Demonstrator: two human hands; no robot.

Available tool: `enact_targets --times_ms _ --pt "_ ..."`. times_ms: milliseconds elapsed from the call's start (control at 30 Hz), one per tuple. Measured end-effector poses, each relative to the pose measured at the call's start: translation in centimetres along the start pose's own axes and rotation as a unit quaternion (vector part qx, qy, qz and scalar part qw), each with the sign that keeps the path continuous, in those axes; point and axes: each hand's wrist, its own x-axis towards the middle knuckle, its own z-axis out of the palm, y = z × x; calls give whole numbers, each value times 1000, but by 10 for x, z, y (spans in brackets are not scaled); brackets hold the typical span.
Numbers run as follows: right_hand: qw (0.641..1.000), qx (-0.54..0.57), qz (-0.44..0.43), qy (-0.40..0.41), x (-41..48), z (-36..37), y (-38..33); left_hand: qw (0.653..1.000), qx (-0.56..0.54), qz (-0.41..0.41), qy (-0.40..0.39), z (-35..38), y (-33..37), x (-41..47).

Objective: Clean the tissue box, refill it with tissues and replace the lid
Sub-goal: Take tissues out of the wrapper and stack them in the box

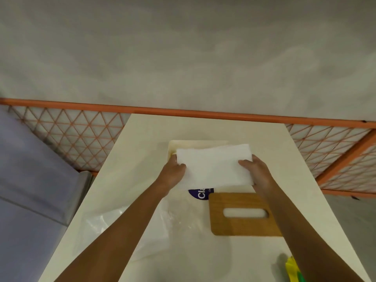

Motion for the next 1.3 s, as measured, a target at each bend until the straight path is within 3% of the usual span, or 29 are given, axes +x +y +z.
enact_targets --times_ms 333,667,1000,1300 --pt "977 -209 -47 21 57 37 -9 980 168 73 75 -6 20 53" --pt "936 -352 2 -12 98 50 6 970 232 33 58 6 5 95" --pt "918 -396 0 -3 87 44 4 944 327 13 30 4 1 94" --pt "919 -381 -92 38 42 31 6 942 322 76 51 -13 0 56"
